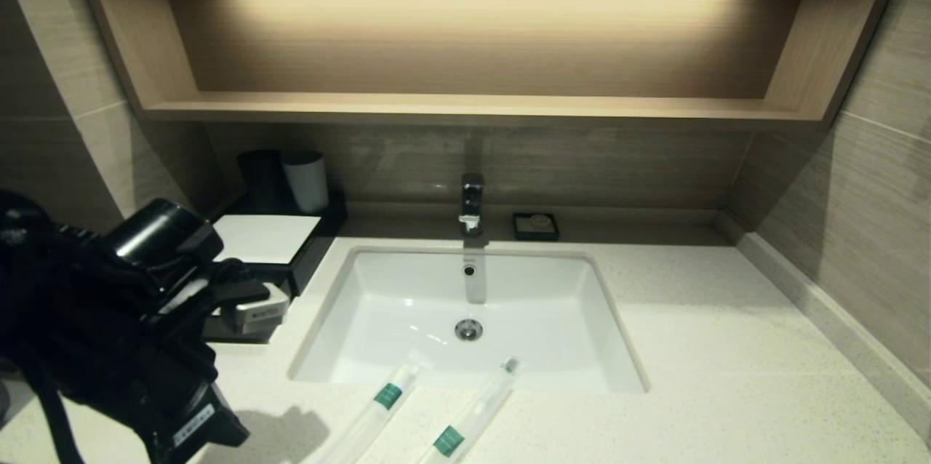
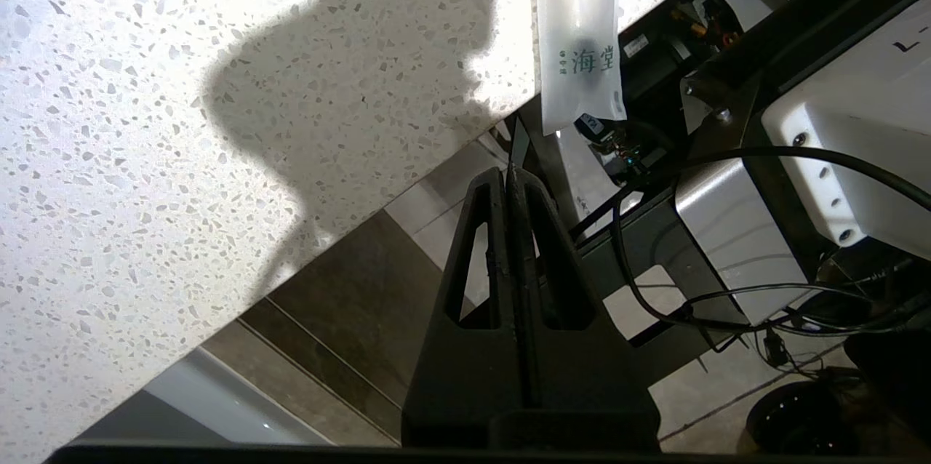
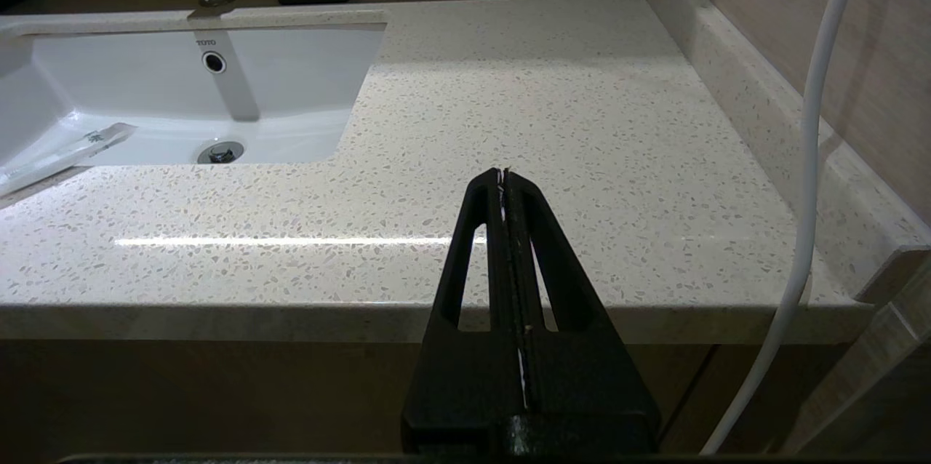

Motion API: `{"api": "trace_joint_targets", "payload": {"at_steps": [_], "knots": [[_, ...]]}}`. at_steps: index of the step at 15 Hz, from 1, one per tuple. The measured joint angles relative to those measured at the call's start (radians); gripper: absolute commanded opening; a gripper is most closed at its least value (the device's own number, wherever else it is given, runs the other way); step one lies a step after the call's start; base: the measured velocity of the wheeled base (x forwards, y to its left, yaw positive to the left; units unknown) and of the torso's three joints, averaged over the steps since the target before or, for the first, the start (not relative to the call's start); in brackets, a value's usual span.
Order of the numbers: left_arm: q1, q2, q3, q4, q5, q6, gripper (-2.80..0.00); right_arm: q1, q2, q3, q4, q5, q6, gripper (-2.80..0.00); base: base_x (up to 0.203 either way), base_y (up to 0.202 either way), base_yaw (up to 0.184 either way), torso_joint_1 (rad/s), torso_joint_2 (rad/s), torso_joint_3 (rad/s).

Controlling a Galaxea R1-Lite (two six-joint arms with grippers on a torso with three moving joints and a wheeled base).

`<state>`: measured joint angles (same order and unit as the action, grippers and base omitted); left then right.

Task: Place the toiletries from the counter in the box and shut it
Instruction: Pick up the bathroom toiletry

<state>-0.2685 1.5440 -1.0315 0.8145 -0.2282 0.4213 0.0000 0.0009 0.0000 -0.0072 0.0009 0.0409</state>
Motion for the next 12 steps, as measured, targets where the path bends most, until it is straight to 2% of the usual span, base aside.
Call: {"api": "trace_joint_targets", "payload": {"at_steps": [1,3,5,7,9,10,12], "knots": [[-0.015,0.012,-0.002,0.0,0.019,-0.028,-2.8,0.0,0.0,0.0,0.0,0.001,0.0,-2.8,0.0,0.0,0.0,0.0,0.0,0.0],[-0.041,0.033,0.005,-0.017,0.043,-0.043,-2.8,0.0,0.0,0.0,0.0,0.001,0.0,-2.8,0.0,0.0,0.0,0.0,0.0,0.0],[-0.066,0.045,0.016,-0.053,0.05,-0.059,-2.8,0.0,0.0,0.0,0.0,0.0,0.001,-2.8,0.0,0.0,0.0,0.0,0.0,0.0],[-0.092,0.06,0.016,-0.064,0.055,-0.11,-2.8,0.0,0.0,0.0,0.0,0.001,0.0,-2.8,0.0,0.0,0.0,0.0,0.0,0.0],[-0.109,0.071,0.012,-0.065,0.056,-0.119,-2.8,0.0,0.0,0.0,0.0,0.0,0.0,-2.8,0.0,0.0,0.0,0.0,0.0,0.0],[-0.118,0.074,0.01,-0.066,0.056,-0.12,0.0,0.0,0.0,0.0,0.0,0.0,0.0,-2.8,0.0,0.0,0.0,0.0,0.0,0.0],[-0.132,0.079,0.006,-0.067,0.056,-0.125,0.0,0.0,0.0,0.0,0.0,0.0,0.0,-2.8,0.0,0.0,0.0,0.0,0.0,0.0]]}}
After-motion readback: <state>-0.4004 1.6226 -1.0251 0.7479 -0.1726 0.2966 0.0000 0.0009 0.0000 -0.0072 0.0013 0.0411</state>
